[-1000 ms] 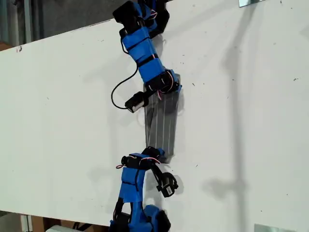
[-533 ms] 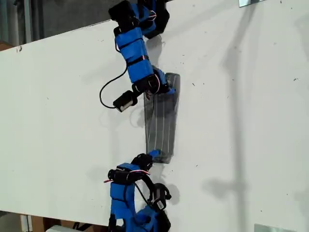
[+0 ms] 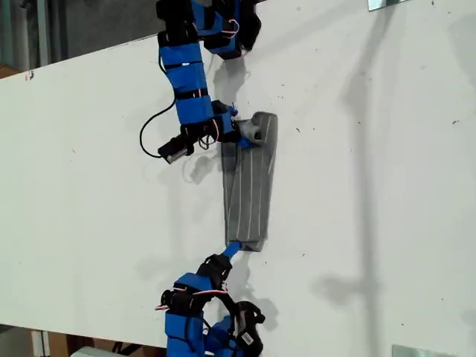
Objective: Grasp corners of a square towel and fold twice.
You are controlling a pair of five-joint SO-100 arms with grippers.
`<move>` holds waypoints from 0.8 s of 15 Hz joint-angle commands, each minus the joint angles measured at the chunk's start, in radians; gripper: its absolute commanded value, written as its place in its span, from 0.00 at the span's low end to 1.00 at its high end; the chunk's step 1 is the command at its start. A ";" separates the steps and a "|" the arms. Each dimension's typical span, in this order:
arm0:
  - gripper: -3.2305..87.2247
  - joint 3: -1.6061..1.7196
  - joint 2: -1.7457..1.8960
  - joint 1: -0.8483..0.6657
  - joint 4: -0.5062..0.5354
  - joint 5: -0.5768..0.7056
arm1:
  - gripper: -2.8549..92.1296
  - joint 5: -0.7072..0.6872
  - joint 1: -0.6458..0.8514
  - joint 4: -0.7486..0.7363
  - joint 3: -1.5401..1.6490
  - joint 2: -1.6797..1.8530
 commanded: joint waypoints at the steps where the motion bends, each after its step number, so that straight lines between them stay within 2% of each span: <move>1: 0.33 0.029 0.066 0.017 -0.037 -0.012 | 0.42 0.043 -0.008 -0.092 0.103 0.038; 4: 0.33 0.052 0.072 0.021 -0.074 -0.015 | 0.43 0.097 -0.066 -0.057 0.117 0.048; 6: 0.33 0.048 0.069 0.020 -0.084 -0.009 | 0.45 0.103 -0.061 0.037 0.095 0.167; 7: 0.32 0.048 0.071 0.020 -0.086 -0.009 | 0.45 0.103 -0.057 0.031 0.121 0.238; 10: 0.32 0.052 0.071 0.031 -0.094 -0.018 | 0.43 0.127 -0.072 -0.186 0.360 0.379; 12: 0.32 0.060 0.072 0.034 -0.092 -0.028 | 0.36 0.169 -0.112 -0.308 0.462 0.443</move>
